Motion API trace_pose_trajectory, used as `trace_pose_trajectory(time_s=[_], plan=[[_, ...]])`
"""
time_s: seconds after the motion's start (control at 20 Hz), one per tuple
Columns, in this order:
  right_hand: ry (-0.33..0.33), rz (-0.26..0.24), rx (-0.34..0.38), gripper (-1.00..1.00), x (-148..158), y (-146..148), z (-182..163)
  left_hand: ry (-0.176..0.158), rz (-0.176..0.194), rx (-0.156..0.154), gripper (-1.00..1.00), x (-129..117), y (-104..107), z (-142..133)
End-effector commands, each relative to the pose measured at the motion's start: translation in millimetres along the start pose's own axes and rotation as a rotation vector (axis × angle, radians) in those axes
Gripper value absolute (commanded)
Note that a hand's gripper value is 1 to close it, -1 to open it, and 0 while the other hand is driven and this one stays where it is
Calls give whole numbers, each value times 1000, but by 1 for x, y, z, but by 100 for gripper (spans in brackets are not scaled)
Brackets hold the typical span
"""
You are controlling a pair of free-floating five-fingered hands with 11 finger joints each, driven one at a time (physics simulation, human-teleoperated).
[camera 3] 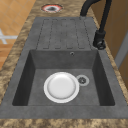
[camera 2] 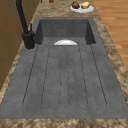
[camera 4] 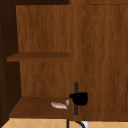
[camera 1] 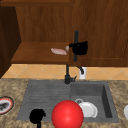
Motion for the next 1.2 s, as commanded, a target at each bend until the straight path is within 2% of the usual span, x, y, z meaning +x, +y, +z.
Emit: trace_pose_trajectory(time_s=[0.0, 0.2, 0.5, 0.7, 0.8, 0.85, 1.05, 1.15], plan=[[-12, -39, 9, 100, -2, 14, -15, 0, 0, 0, 0, 0, 0, 0], [-1, -76, 22, 100, 1, 23, -40, 0, 0, 0, 0, 0, 0, 0], [-1, -82, 55, 100, 8, 30, -75, 0, 0, 0, 0, 0, 0, 0], [-35, -68, 36, 100, 6, 27, -74, 0, 0, 0, 0, 0, 0, 0], [-80, -91, 22, 100, 3, 22, -62, 0, 0, 0, 0, 0, 0, 0], [-101, -98, 22, -100, 1, 16, -57, 0, 0, 0, 0, 0, 0, 0], [-121, -64, 37, -100, 4, -1, -30, 0, 0, 0, 0, 0, 0, 0], [-126, -26, 33, -100, -3, -7, -14, 0, 0, 0, 0, 0, 0, 0]])
